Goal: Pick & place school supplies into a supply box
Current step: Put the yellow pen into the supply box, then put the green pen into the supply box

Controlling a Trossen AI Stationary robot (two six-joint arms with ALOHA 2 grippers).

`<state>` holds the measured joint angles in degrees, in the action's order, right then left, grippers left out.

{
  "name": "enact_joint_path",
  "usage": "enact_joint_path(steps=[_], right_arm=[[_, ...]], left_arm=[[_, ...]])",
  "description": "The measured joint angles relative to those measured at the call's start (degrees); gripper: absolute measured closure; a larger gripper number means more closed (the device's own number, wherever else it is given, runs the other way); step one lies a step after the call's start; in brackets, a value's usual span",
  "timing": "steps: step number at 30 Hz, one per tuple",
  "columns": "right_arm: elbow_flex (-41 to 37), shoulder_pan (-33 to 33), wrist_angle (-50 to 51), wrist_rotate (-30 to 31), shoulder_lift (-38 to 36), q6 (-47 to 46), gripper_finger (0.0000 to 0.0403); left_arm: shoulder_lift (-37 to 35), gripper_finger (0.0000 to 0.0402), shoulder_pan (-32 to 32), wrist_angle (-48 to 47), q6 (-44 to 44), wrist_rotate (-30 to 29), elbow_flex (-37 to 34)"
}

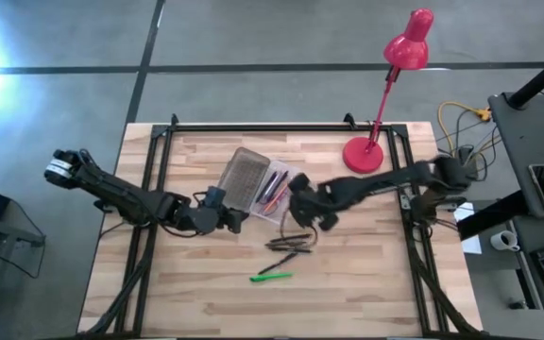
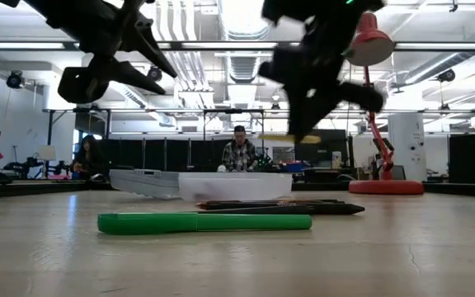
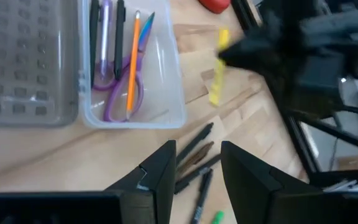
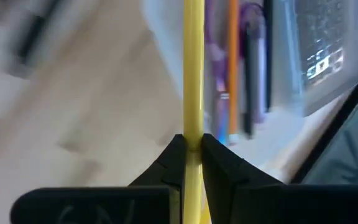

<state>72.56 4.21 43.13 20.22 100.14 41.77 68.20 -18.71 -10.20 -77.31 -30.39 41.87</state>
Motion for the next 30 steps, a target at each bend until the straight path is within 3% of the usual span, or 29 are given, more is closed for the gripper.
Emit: enact_joint_path(steps=[3, 9, 13, 20, 23, 27, 30], right_arm=[[3.92, -3.01, -1.57, 2.77, 4.04, 8.12, 0.0380], [9.70, -6.22, -1.72, 2.15, 10.77, 17.52, 0.0365], [10.73, -7.09, -2.47, 0.84, 13.22, 13.52, 0.0334], [10.66, -5.92, -3.12, 0.95, 12.21, 8.28, 0.0272], [10.66, -5.02, -2.84, 0.92, 10.25, 2.35, 0.0253], [10.66, -3.06, 0.08, 0.72, 6.55, -15.55, 0.0236], [10.45, -0.74, 3.53, -1.41, 3.67, -25.12, 0.0229]], left_arm=[[0.00, 0.0291, -1.91, 0.10, -2.18, -0.64, 0.17], [-0.02, 0.0291, -7.62, 0.19, -7.90, -10.66, 0.17], [-0.02, 0.0291, -9.83, 0.14, -9.77, -14.23, 0.15], [-0.02, 0.0291, -10.15, 0.09, -9.77, -14.66, 0.09], [-0.02, 0.0291, -10.13, 0.09, -5.60, -11.30, 0.09], [0.78, 0.0291, -10.13, 0.22, 3.44, -0.23, 0.14], [3.62, 0.0291, -11.27, 3.21, 15.66, 4.21, 0.72]])
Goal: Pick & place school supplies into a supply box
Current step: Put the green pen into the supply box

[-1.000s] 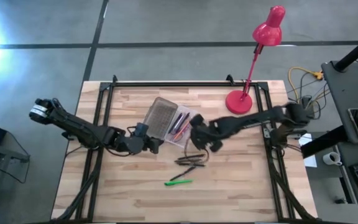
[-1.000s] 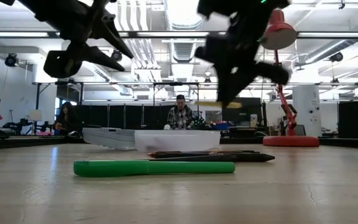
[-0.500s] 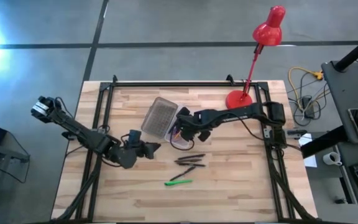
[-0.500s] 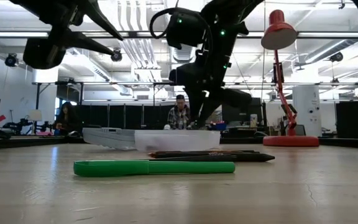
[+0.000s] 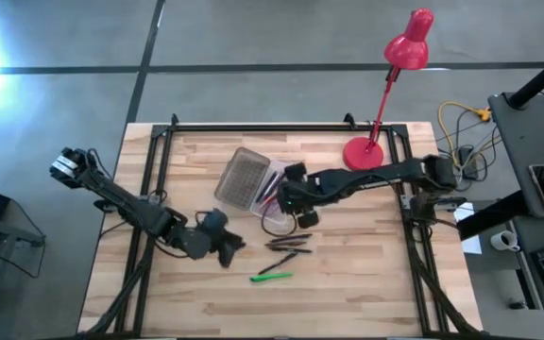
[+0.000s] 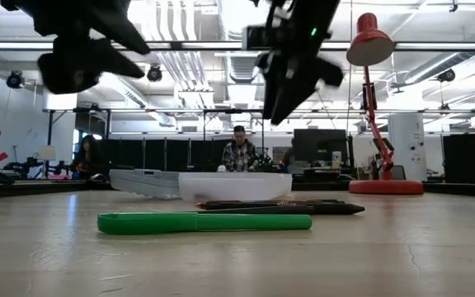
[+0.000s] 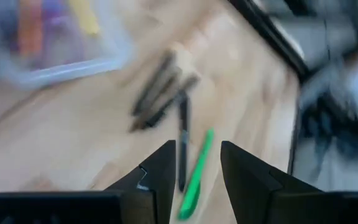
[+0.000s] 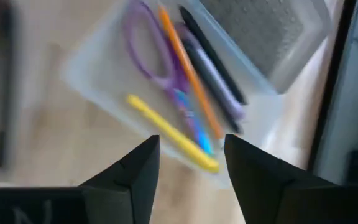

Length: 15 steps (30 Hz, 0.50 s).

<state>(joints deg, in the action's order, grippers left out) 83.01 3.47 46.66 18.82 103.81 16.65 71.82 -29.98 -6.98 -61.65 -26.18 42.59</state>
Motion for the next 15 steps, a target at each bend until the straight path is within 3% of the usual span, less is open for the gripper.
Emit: enact_joint_path(steps=[5, 10, 15], right_arm=[[-1.20, 5.08, 1.10, -2.34, -3.07, -13.11, 0.0227], [-3.93, 9.23, 3.16, -2.26, -4.77, -26.48, 0.0227], [-8.01, 14.09, 4.63, -2.30, -5.78, -36.85, 0.0227]], left_arm=[[7.77, 0.0291, -2.06, 1.53, 19.67, 7.01, 4.29], [17.22, 0.0291, -1.85, 1.27, 22.64, 9.82, 9.79], [22.23, 0.0291, -1.85, 1.62, 26.36, 10.28, 15.10]])
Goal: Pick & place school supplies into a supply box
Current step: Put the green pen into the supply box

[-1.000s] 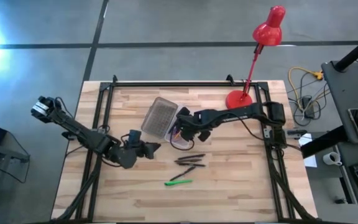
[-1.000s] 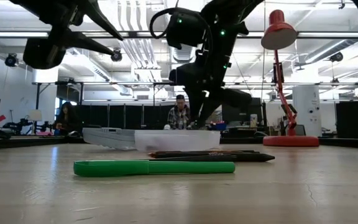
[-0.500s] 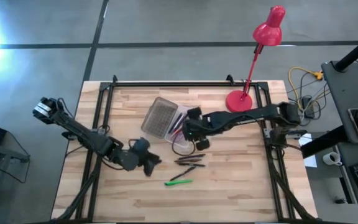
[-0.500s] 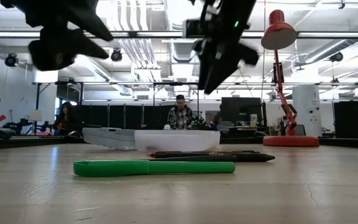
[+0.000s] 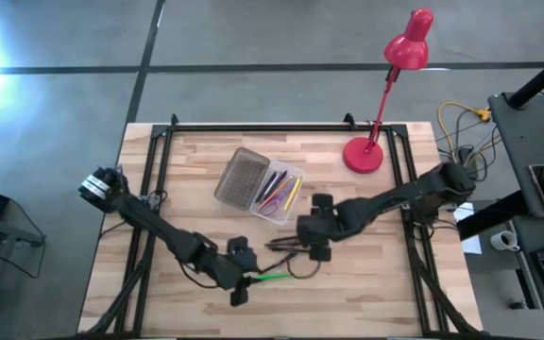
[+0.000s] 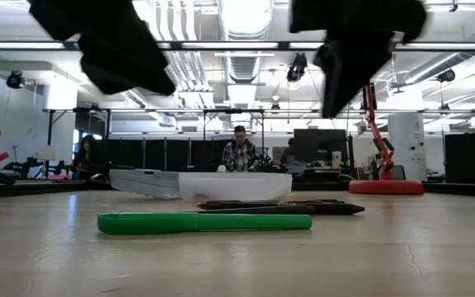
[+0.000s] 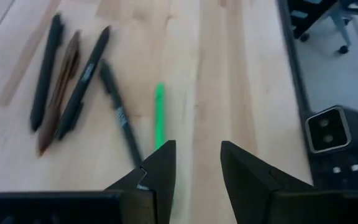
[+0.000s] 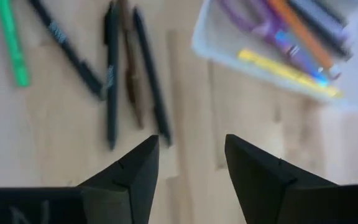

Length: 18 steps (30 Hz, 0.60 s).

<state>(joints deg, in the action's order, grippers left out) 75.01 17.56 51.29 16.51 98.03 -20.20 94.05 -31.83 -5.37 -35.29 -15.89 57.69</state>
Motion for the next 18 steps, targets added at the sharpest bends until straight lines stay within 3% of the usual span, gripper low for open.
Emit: enact_joint_path(steps=[9, 12, 18], right_arm=[[-5.01, 9.12, 0.70, 4.90, -0.14, -15.29, 0.0227], [-5.12, 10.43, 0.85, 6.30, -0.14, -19.48, 0.0227], [-5.12, 11.38, 1.15, 7.72, -0.14, -24.73, 0.0227]], left_arm=[[8.59, 0.0291, 1.19, -0.63, 7.10, 2.67, 5.39], [11.90, 0.0291, 2.00, -1.72, 8.23, 5.43, 7.07], [16.23, 0.0291, 2.45, -5.50, 10.67, 5.50, 11.37]])
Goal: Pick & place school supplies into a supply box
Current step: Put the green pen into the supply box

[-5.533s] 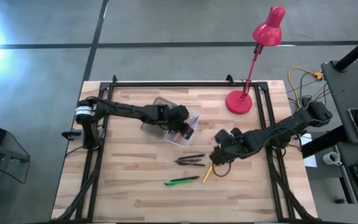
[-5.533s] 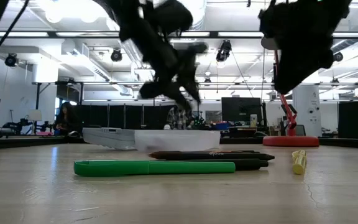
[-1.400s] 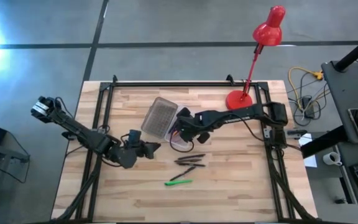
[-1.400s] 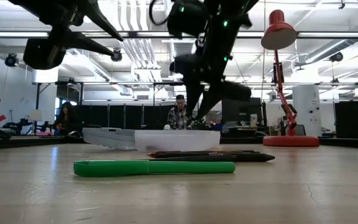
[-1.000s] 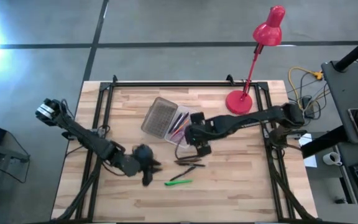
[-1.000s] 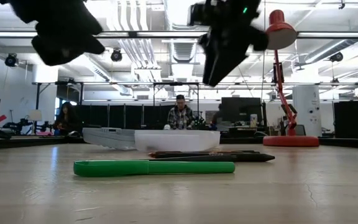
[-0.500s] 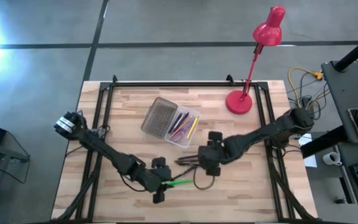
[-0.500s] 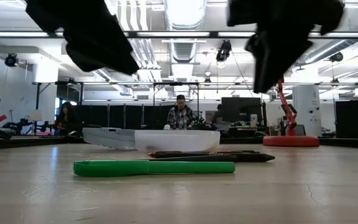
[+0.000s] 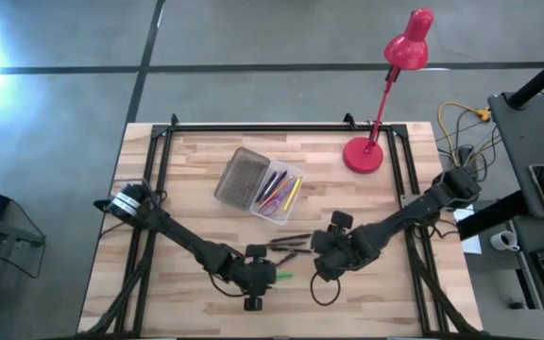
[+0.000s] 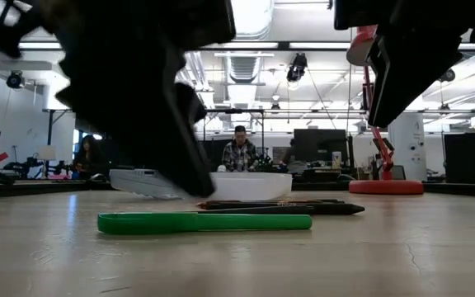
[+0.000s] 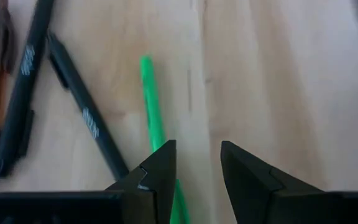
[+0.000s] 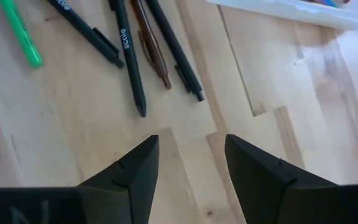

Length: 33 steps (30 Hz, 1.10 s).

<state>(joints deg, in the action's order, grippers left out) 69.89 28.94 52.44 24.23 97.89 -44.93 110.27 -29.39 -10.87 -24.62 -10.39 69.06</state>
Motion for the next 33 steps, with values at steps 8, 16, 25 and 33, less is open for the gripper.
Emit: enact_joint_path(steps=[8, 16, 25, 33], right_arm=[[0.00, 0.10, 0.12, 0.03, 0.00, -1.41, 0.0227], [0.02, 0.08, 0.12, 0.26, 0.00, -1.55, 0.0227], [0.04, 0.05, 0.09, 1.13, 0.00, -1.55, 0.0227], [0.02, 0.04, 0.14, 1.29, 0.00, -1.57, 0.0227]], left_arm=[[1.93, 0.0291, 0.22, -4.79, 0.08, -0.48, 0.89], [0.37, 0.0311, 0.22, -6.06, -0.79, -2.89, 2.25], [-0.23, 0.0315, 0.63, -10.61, -0.93, -6.56, 2.01], [-0.04, 0.0315, 0.59, -10.25, 2.26, -6.36, 0.95]])
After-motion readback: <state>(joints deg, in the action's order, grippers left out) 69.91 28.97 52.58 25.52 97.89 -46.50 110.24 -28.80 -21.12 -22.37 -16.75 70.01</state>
